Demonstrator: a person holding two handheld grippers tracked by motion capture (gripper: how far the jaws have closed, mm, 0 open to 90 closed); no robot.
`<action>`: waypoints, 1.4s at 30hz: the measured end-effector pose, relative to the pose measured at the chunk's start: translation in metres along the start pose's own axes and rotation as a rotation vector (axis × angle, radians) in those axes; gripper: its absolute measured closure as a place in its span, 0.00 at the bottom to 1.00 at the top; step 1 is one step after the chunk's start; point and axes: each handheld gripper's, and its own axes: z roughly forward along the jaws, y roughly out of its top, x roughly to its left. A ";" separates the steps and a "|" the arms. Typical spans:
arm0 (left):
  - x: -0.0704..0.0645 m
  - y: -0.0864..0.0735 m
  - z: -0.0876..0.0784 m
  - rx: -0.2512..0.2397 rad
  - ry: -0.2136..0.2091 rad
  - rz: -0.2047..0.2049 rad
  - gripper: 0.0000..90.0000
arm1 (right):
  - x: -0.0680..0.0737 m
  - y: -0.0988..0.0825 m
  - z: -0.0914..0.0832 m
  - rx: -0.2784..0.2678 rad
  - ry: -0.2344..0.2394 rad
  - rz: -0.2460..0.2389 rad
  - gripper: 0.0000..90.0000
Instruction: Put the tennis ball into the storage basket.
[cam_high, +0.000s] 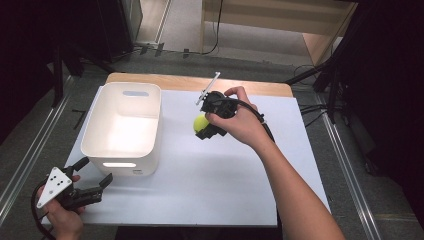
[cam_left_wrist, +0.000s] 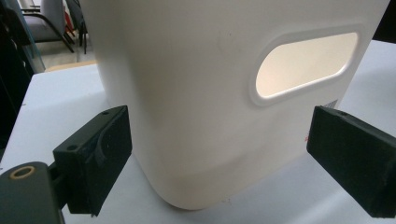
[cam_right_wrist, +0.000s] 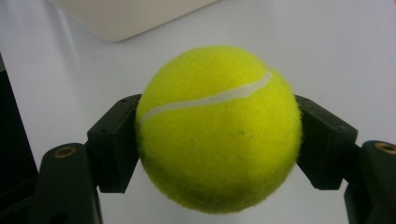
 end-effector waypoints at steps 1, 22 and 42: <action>0.000 0.000 0.000 0.001 0.000 0.001 0.08 | 0.000 0.002 0.000 -0.001 0.001 -0.005 0.26; 0.000 0.000 0.000 0.000 -0.005 0.000 0.08 | 0.019 0.041 -0.004 -0.034 0.021 -0.076 0.26; 0.001 0.000 0.000 -0.003 -0.006 -0.007 0.08 | 0.037 0.076 0.004 -0.035 0.041 -0.133 0.26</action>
